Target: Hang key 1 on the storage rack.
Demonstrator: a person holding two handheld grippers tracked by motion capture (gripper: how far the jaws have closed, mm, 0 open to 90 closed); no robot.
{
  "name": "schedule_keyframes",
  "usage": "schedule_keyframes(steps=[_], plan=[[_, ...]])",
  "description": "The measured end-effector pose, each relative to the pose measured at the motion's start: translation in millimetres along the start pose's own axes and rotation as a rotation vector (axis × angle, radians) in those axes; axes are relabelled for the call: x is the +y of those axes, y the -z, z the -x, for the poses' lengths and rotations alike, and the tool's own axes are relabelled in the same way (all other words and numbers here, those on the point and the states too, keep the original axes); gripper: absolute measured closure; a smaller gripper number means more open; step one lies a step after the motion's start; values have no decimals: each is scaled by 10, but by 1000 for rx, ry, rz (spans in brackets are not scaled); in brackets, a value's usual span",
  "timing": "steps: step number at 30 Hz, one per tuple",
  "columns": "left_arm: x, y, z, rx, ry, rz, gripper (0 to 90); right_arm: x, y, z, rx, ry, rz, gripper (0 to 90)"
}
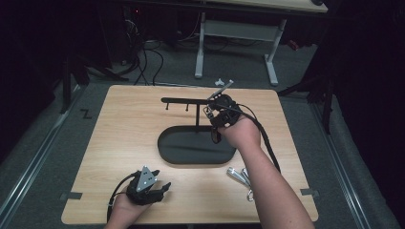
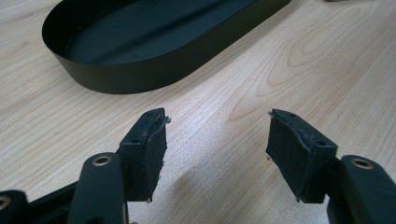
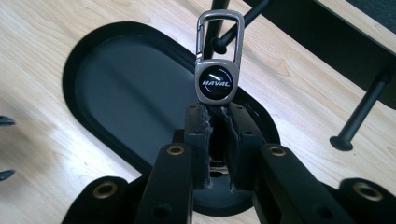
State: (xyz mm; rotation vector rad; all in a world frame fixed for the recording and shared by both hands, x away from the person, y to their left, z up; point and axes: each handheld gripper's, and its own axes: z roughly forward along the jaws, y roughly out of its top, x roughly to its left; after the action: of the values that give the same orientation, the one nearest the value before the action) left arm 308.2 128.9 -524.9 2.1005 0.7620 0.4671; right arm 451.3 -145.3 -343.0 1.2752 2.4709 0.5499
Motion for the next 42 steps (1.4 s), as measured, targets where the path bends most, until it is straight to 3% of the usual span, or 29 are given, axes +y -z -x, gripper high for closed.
schedule_keyframes(steps=[23,28,34,42], plan=[[-3,2,0,-5,-1,-1,378,72,-320,24,-46,-41,-3,796],[-3,-1,2,-6,-3,-7,379,54,-311,9,-39,-55,16,724],[-3,-14,6,-5,-9,-13,378,-105,-223,-4,-32,-66,24,631],[5,-35,24,-5,-1,-12,378,-538,-58,5,-20,-57,28,569]])
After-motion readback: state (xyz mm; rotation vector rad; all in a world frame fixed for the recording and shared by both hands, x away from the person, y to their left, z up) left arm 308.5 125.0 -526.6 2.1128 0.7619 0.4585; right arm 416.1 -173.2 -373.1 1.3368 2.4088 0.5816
